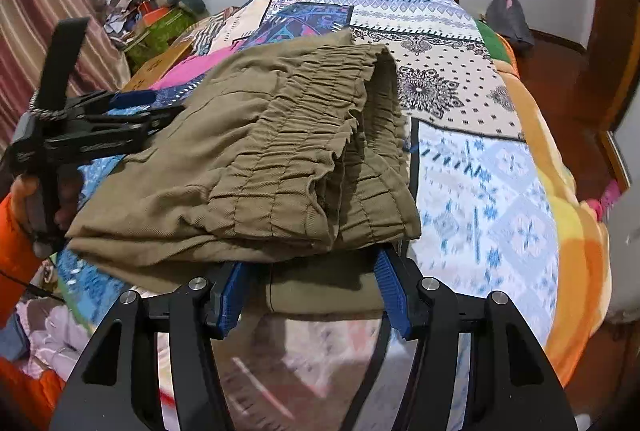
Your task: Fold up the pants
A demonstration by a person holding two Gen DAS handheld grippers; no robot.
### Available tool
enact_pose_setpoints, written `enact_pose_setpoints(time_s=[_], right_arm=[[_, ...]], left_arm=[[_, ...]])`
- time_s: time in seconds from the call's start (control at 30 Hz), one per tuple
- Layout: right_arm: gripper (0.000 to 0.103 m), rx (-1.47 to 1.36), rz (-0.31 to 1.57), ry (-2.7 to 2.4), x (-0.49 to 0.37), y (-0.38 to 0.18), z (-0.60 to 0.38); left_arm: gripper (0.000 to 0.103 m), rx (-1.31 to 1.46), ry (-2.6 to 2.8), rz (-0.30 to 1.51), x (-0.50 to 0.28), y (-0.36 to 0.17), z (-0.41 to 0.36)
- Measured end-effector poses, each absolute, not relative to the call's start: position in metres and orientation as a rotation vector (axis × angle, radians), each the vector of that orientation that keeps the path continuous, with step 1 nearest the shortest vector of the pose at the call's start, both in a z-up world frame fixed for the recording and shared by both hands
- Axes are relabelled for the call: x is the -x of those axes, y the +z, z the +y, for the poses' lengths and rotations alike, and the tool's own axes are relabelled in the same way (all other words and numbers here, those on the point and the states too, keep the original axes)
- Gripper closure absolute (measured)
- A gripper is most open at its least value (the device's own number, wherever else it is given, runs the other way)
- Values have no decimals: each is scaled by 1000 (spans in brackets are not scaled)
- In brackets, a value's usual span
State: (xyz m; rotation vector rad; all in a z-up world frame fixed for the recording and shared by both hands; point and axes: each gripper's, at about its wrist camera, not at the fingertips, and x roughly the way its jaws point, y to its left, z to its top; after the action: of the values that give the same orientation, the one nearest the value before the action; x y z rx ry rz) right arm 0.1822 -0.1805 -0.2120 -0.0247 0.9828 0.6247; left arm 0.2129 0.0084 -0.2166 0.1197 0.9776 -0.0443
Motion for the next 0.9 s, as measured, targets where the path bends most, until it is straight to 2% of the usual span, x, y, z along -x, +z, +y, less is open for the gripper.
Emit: enact_pose_setpoints(time_s=[0.4, 0.63, 0.73, 0.9], right_arm=[[50, 121, 989, 645, -272, -227, -171], [50, 143, 966, 563, -307, -231, -168], [50, 142, 955, 545, -302, -225, -176], [50, 55, 939, 514, -281, -205, -198]], left_arm=[[27, -50, -22, 983, -207, -218, 7], [29, -49, 69, 960, -226, -206, 41], [34, -69, 93, 942, -246, -198, 69], [57, -82, 29, 973, -280, -204, 98]])
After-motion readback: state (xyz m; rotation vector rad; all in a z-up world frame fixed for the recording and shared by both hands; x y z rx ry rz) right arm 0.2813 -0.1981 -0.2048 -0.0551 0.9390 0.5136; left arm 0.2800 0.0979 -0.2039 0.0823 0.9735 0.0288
